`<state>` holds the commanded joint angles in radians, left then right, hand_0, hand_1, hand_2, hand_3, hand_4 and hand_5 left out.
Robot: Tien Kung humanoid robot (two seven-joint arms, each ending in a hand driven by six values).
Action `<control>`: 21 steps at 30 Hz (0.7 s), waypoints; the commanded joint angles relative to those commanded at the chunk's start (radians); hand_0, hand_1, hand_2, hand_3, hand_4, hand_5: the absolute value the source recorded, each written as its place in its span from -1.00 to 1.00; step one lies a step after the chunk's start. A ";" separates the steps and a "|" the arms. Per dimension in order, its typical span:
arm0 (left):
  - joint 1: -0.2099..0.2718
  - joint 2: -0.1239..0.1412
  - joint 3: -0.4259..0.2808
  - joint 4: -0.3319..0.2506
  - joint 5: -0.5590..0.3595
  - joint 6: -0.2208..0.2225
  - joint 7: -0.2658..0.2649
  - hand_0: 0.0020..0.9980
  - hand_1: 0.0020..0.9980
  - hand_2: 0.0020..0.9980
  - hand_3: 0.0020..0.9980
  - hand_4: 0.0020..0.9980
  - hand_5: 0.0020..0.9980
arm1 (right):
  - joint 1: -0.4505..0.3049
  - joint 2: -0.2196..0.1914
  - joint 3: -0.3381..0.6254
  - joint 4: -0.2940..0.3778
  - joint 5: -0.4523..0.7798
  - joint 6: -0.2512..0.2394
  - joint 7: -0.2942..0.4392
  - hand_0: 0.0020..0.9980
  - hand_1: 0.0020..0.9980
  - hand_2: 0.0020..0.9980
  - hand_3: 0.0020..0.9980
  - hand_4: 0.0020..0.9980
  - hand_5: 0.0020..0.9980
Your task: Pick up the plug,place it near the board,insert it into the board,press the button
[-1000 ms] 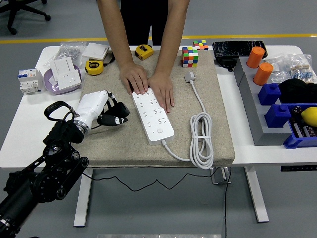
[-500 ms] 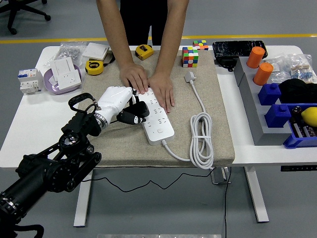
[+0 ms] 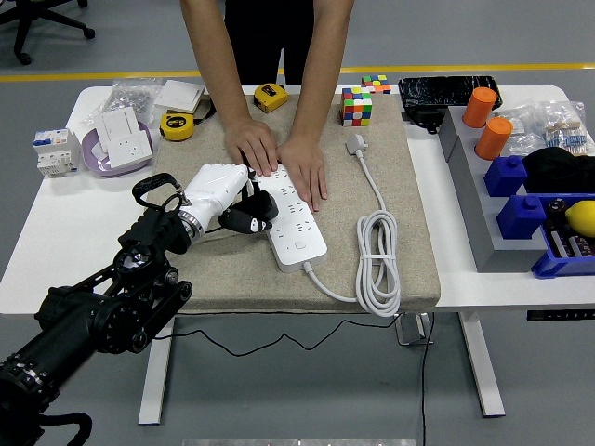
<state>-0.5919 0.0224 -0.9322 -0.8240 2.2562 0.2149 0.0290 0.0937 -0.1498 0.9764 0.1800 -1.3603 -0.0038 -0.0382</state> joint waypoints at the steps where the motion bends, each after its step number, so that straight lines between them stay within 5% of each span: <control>1: -0.001 0.000 0.001 0.000 0.000 0.000 0.000 -0.38 -0.48 -0.35 -0.19 0.43 -0.55 | 0.000 0.000 0.002 0.000 -0.001 0.000 0.000 0.64 0.46 0.41 0.43 1.00 0.26; 21: -0.007 0.013 0.027 -0.002 0.009 -0.008 0.001 -0.37 -0.46 -0.33 -0.18 0.44 -0.55 | 0.005 -0.002 0.004 0.000 0.002 -0.001 0.001 0.63 0.46 0.42 0.42 1.00 0.26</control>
<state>-0.5986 0.0357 -0.9050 -0.8258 2.2649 0.2072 0.0301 0.0990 -0.1515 0.9803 0.1800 -1.3587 -0.0051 -0.0370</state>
